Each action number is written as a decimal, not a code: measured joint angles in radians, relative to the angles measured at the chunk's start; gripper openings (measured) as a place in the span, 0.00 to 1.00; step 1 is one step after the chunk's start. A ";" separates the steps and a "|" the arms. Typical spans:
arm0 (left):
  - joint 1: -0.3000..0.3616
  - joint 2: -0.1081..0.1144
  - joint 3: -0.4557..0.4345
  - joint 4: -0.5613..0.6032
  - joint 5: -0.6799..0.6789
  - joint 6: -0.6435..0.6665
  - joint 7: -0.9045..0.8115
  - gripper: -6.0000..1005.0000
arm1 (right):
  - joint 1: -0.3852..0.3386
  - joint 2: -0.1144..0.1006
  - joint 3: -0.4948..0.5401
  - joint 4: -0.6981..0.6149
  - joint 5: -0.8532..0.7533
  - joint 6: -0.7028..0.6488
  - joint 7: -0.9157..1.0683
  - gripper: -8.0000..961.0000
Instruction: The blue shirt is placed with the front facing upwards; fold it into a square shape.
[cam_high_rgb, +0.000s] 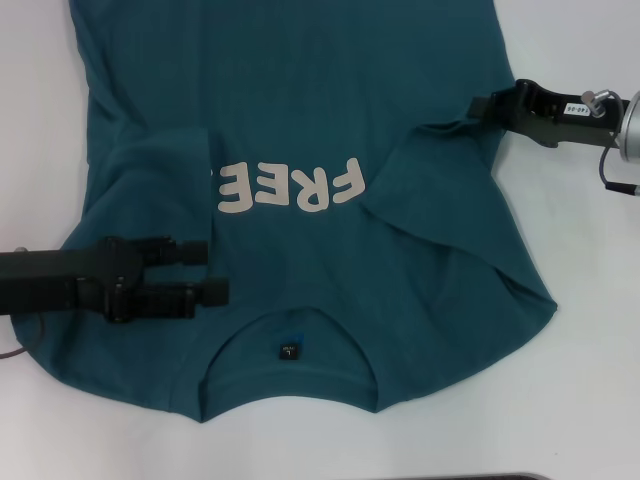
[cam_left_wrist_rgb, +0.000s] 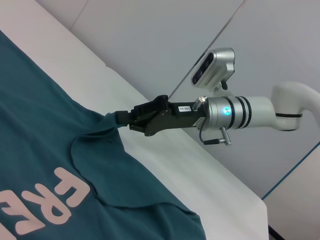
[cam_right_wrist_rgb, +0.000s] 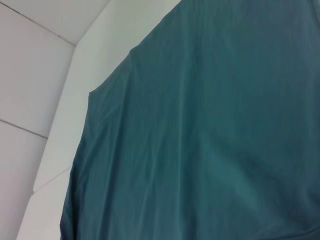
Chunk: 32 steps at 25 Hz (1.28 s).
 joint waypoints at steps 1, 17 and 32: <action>0.000 0.000 0.000 0.000 0.000 0.000 0.000 0.88 | 0.000 0.001 0.000 0.000 0.000 0.004 0.000 0.06; 0.000 -0.001 0.000 0.001 0.000 0.000 0.003 0.87 | 0.012 0.021 0.009 -0.002 0.059 0.056 -0.050 0.46; 0.000 -0.002 -0.004 0.001 -0.010 0.000 0.003 0.87 | -0.063 0.012 0.009 -0.006 0.355 -0.121 -0.403 0.60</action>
